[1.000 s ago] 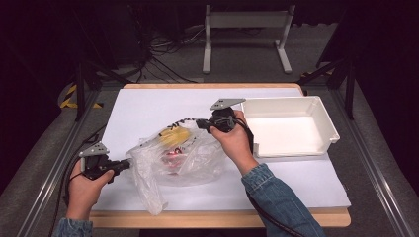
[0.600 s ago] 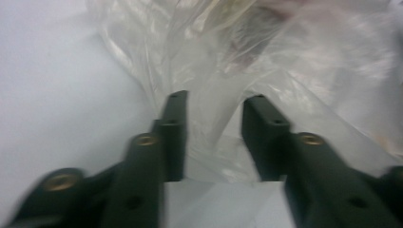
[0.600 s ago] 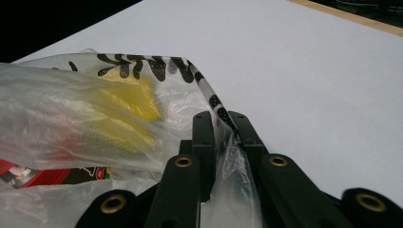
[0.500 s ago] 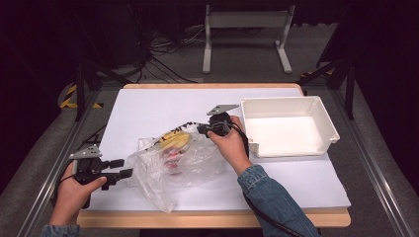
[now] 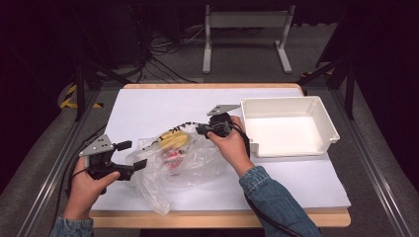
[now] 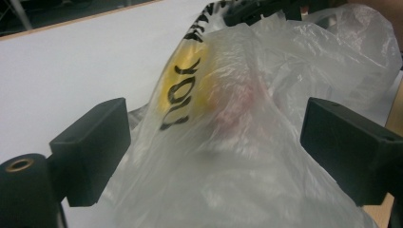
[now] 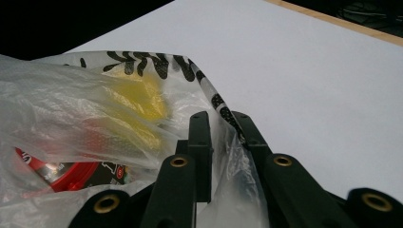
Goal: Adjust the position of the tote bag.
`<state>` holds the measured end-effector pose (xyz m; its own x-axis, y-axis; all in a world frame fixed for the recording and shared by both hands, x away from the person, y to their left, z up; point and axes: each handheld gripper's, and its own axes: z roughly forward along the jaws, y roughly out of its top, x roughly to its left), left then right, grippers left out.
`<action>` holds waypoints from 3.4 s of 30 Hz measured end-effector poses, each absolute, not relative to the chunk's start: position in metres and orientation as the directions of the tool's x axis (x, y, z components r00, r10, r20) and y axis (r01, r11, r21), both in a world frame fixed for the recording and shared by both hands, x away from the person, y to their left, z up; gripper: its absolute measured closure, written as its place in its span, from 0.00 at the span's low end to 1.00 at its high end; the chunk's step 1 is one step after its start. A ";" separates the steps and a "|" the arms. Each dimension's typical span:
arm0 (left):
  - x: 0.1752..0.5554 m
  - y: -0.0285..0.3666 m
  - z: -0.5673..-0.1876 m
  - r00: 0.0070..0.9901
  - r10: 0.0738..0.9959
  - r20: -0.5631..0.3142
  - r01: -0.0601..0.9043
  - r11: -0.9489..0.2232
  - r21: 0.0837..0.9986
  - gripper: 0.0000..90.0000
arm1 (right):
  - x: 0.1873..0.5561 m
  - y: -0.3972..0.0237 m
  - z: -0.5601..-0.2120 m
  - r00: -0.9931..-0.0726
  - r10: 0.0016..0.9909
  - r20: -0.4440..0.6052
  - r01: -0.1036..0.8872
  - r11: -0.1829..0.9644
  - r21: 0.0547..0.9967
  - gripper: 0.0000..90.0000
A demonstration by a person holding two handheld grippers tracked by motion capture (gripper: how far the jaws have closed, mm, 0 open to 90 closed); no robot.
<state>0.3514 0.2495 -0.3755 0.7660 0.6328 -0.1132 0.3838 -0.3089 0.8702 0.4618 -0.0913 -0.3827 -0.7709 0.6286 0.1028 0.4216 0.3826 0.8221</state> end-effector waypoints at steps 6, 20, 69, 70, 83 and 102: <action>0.362 0.240 -0.381 0.782 0.609 -0.130 0.435 -0.384 0.815 0.61 | 0.460 -0.092 -0.379 -0.779 0.620 0.098 0.402 0.373 0.836 0.86; 0.388 0.253 -0.385 0.708 0.670 -0.223 0.490 -0.239 0.838 1.00 | 0.433 -0.092 -0.340 -0.835 0.549 0.034 0.240 0.308 0.920 0.40; 0.407 0.266 -0.409 0.636 0.720 -0.276 0.535 -0.154 0.830 0.99 | 0.384 -0.080 -0.391 -0.960 0.184 0.212 0.281 0.617 0.735 0.77; 0.407 0.267 -0.407 0.641 0.718 -0.270 0.529 -0.159 0.834 0.99 | 0.386 -0.081 -0.389 -0.958 0.203 0.203 0.285 0.595 0.751 0.74; 0.414 0.268 -0.422 0.631 0.710 -0.312 0.553 -0.129 0.823 0.99 | 0.427 -0.076 -0.415 -0.948 0.308 0.083 0.253 0.569 0.783 0.04; 0.412 0.281 -0.435 0.587 0.744 -0.320 0.563 -0.091 0.821 0.38 | 0.434 -0.079 -0.433 -0.947 0.312 0.079 0.272 0.644 0.715 0.03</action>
